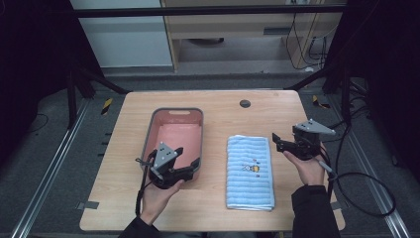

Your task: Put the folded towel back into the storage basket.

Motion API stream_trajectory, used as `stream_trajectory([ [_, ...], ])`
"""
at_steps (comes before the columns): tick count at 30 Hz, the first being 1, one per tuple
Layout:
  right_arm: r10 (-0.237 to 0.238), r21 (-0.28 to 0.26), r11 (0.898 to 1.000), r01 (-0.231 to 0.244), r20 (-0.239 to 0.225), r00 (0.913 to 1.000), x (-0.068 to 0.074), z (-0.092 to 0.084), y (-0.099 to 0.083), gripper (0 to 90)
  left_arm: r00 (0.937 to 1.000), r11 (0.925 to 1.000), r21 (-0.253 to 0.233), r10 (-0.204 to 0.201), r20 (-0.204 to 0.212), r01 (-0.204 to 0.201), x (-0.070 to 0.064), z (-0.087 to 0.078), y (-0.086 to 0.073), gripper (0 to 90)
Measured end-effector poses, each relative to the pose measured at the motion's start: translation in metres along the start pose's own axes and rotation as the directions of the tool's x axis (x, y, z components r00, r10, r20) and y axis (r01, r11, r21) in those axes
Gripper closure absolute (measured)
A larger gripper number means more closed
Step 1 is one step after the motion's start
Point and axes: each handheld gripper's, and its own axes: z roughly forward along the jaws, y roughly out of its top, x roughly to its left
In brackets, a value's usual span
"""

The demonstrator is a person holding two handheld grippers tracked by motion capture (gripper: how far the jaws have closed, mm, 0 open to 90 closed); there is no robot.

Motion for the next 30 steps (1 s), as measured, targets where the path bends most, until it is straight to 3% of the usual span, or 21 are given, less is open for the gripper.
stream_trajectory([
  [13, -0.002, 0.008, 1.000, 0.002, 0.008, 1.0000, -0.001, 0.014, 0.005, 22.2, 0.9982, 0.9996, 0.008, 0.026, 0.054, -0.027, -0.027, 0.020, -0.002, 31.6],
  [25, 0.000, 0.022, 1.000, -0.001, 0.028, 0.9996, -0.007, 0.032, 0.007, 25.1, 0.9946, 0.9953, 0.066, 0.064, 0.081, -0.070, -0.056, 0.042, -0.015, 32.4],
  [30, -0.007, 0.041, 0.999, 0.005, 0.030, 0.9995, -0.009, 0.043, 0.003, 27.5, 0.9937, 0.9938, 0.083, 0.066, 0.091, -0.073, -0.062, 0.047, -0.020, 33.7],
])
